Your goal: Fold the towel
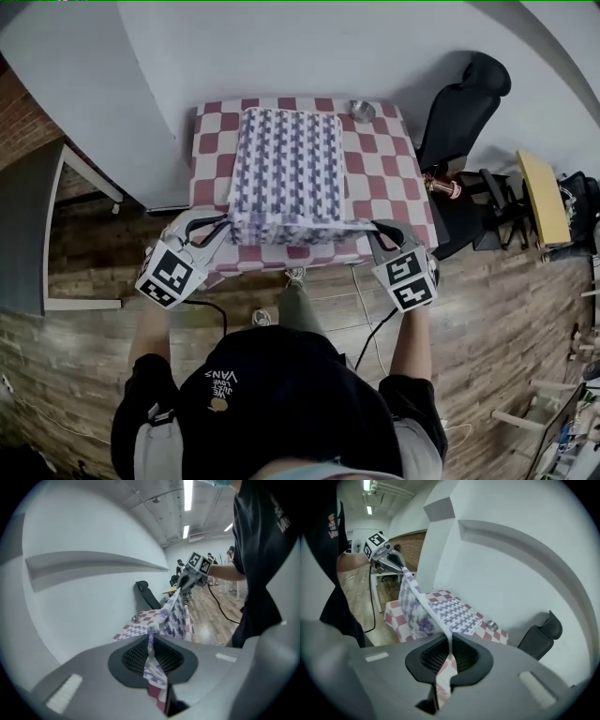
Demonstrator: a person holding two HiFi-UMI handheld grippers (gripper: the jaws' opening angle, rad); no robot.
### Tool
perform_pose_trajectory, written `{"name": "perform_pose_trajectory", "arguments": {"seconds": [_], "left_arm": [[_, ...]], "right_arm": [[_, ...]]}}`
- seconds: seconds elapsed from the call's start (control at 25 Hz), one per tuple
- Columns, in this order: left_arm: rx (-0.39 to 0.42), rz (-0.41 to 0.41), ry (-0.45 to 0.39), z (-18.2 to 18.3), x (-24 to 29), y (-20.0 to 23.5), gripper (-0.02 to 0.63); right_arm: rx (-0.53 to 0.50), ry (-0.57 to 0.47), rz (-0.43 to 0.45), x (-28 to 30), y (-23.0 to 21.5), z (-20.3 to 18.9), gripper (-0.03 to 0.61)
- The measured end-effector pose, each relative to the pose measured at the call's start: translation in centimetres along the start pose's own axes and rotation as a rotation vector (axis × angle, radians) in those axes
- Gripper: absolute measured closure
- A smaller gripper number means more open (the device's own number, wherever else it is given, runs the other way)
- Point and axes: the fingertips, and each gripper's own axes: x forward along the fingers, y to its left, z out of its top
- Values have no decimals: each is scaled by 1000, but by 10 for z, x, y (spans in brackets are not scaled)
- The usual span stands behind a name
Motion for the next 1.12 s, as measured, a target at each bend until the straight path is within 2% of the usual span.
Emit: {"name": "perform_pose_trajectory", "arguments": {"seconds": [0.2, 0.64, 0.88, 1.12], "left_arm": [[-17, 125, 19, -4, 62, 73, 583], [-135, 208, 139, -54, 193, 183, 583], [-208, 377, 161, -89, 249, 228, 581], [-200, 423, 226, -122, 293, 248, 581]], "right_arm": [[-35, 25, -52, 71, -66, 27, 558], [-52, 60, -11, 237, -161, 49, 558], [-11, 60, -19, 313, -190, 51, 558], [52, 100, 8, 368, -196, 31, 558]]}}
